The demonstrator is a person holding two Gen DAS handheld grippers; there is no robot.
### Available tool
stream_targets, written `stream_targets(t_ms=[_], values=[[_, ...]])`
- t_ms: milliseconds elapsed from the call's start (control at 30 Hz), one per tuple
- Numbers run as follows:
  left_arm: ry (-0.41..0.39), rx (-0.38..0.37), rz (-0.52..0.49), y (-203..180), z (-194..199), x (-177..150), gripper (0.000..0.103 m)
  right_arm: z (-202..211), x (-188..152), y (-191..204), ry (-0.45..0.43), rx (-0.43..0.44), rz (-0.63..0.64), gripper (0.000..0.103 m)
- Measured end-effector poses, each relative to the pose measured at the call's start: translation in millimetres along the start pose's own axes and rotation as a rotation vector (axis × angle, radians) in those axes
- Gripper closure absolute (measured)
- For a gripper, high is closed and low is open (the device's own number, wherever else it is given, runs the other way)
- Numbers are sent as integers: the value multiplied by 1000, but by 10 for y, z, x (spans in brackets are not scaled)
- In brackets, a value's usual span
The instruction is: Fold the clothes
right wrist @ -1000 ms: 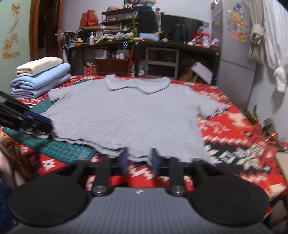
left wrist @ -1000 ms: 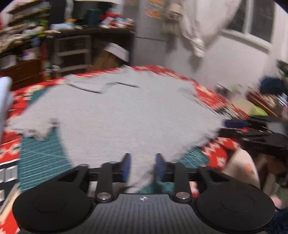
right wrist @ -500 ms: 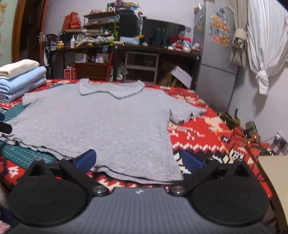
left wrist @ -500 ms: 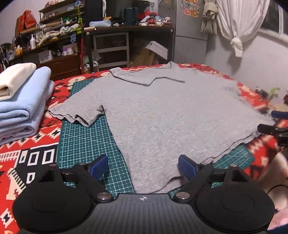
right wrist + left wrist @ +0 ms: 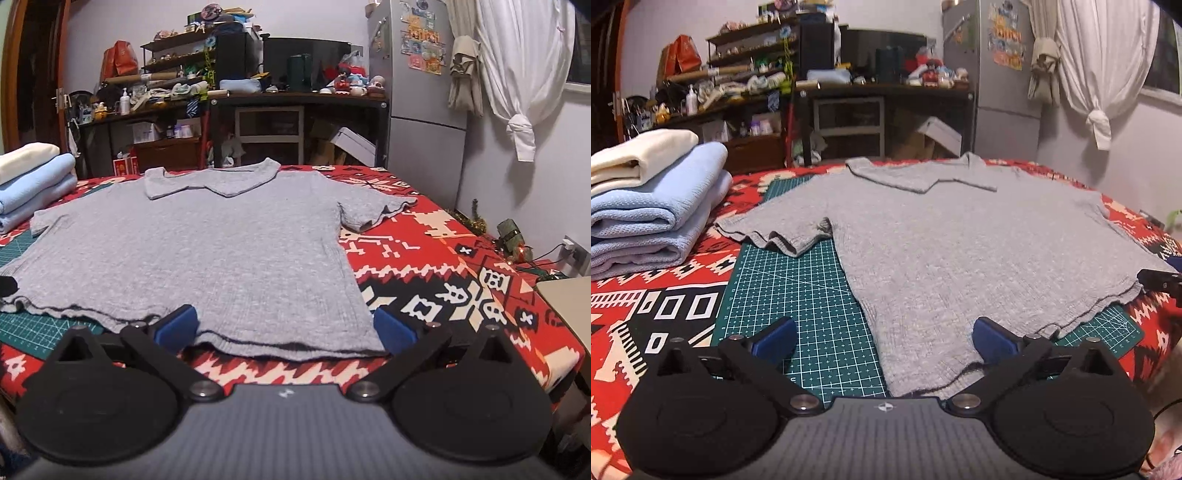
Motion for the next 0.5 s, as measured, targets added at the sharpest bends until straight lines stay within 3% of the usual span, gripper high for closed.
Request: stream_targets(t_ms=[500], values=[[48,-34,-14,12,-32,57,1,57,-80,56,-62,-58,-10,0]])
Point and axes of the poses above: each gripper's, at about its wrist camera, not at the fingertips, and z roughly against the way its jaws point, y to its left, x to its top, the point moved 7 cm from there along -z, roughly the way its jaws point, and after that the axes turned 7 degrees about -z, right-handed, at the moved point
